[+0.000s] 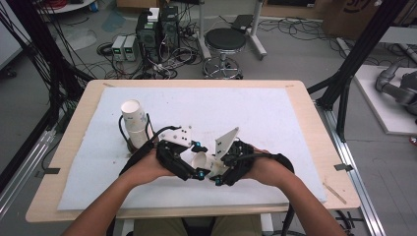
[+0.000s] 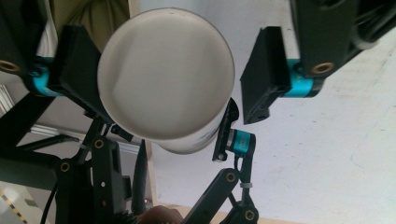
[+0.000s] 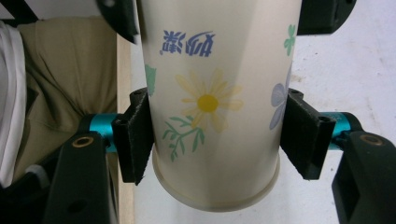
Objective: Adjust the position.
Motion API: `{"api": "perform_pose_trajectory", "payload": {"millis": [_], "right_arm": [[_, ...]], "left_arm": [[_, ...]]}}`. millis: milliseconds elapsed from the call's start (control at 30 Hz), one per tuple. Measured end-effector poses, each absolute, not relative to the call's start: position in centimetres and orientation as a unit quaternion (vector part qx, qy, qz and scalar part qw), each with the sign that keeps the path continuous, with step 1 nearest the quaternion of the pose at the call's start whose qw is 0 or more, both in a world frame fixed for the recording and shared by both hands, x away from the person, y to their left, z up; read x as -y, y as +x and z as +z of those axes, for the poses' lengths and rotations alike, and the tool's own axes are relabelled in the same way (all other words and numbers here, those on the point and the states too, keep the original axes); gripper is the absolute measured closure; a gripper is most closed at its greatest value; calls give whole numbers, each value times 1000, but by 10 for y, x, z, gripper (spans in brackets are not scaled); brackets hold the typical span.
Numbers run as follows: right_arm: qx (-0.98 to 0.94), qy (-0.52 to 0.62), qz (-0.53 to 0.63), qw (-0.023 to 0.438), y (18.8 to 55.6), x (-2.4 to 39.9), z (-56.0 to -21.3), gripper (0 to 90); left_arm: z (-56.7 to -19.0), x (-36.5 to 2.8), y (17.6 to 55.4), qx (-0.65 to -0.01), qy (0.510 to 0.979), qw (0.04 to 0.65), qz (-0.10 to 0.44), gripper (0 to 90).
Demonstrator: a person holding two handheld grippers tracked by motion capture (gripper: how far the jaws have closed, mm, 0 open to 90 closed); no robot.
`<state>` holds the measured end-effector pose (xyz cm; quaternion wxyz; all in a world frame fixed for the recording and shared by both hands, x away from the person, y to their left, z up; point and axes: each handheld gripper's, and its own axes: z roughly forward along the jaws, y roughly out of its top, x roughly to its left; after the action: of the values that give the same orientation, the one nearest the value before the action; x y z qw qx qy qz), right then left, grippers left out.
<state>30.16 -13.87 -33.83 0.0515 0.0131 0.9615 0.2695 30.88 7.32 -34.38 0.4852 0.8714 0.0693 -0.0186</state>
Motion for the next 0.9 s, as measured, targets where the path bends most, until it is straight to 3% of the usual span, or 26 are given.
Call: {"api": "perform_pose_trajectory", "payload": {"millis": [233,400,900], "right_arm": [[-967,15,250,52,300,137,-342,333],[-961,25,272,50,301,142,-342,254],[-894,77,437,66,295,186,-323,202]], "left_arm": [[-347,-71,308,-61,879,472,-18,371],[-346,-72,309,-61,878,475,-17,374],[-358,-94,310,-83,824,561,-14,373]]}}
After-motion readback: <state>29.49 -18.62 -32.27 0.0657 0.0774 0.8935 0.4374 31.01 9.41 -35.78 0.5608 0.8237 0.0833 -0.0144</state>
